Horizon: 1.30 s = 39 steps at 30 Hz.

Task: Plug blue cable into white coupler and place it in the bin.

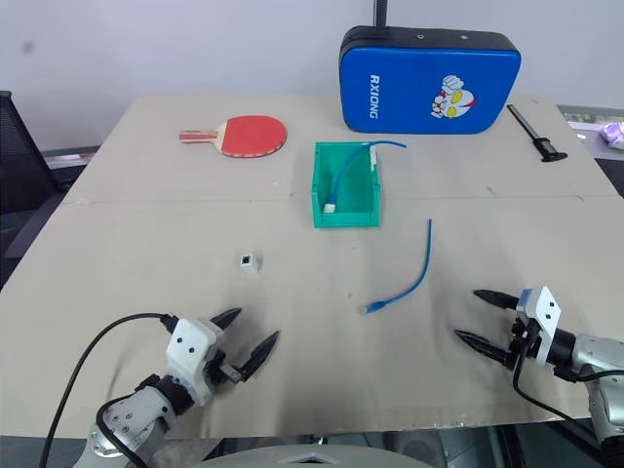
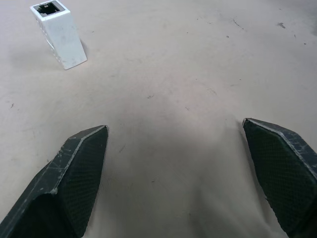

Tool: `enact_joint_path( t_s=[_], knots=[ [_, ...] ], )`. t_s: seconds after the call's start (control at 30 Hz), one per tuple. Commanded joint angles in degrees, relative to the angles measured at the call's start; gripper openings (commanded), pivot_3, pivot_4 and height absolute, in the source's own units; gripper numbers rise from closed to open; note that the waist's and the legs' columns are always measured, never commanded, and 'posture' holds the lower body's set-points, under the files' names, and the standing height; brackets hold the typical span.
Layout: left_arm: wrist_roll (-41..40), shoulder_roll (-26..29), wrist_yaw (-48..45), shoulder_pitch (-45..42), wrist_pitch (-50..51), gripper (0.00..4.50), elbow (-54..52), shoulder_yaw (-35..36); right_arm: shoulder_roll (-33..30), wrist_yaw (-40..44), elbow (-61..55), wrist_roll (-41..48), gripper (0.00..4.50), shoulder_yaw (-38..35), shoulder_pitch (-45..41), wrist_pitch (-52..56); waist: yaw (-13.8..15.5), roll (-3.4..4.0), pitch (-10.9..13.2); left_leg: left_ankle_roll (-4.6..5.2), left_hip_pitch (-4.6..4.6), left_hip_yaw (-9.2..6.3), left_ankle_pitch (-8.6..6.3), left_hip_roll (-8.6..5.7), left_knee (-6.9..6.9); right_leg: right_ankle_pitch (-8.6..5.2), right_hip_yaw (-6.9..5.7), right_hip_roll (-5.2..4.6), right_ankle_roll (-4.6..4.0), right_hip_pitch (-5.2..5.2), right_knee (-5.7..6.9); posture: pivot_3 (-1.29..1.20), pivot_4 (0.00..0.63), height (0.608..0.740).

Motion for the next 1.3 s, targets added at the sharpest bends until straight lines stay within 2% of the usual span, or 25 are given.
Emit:
enact_joint_path(
  t_s=[0.03,0.77,0.93,1.2,1.3],
  knots=[
    [-0.66,0.38,-1.11,0.70,-0.55,4.46,-0.42,-0.02,-0.81,0.49,-0.15,0.22,4.50,-1.29,0.20,-1.09,0.00,0.00,0.00,0.00,0.00,0.00,0.00,0.00,0.00,0.00,0.00,0.00,0.00,0.00,0.00,0.00,0.150,0.728],
    [-2.15,2.30,-6.14,1.36,-4.42,4.46,1.61,1.77,-0.93,1.77,-1.05,-0.04,4.50,-0.21,-0.35,-2.06,0.00,0.00,0.00,0.00,0.00,0.01,0.00,0.01,-0.01,0.00,0.00,0.00,0.00,0.00,-0.01,0.00,0.150,0.728],
    [-6.43,8.72,-15.53,-1.41,-4.99,4.46,-0.54,1.62,-1.25,6.60,-5.63,-0.78,4.50,5.22,-2.31,-1.48,-0.01,0.05,0.04,0.00,0.00,0.01,0.00,0.06,-0.01,0.00,-0.02,0.04,0.00,-0.01,-0.01,0.00,0.150,0.728],
    [-18.48,23.55,-29.96,-12.13,2.13,4.46,-4.35,6.44,-0.44,3.71,-10.26,-5.08,4.50,14.83,-14.82,7.18,0.00,0.06,0.13,-0.01,0.02,-0.01,0.01,0.12,0.00,0.04,-0.05,0.16,-0.06,-0.03,0.04,0.00,0.150,0.728],
    [-21.17,27.56,-33.46,-14.82,4.18,4.46,-4.22,8.41,-0.04,3.19,-11.96,-5.32,4.50,17.08,-18.02,10.41,0.00,0.11,0.17,-0.02,-0.09,-0.04,0.00,0.14,-0.02,0.03,-0.09,0.21,-0.06,-0.07,-0.01,0.00,0.150,0.728]
  ],
)
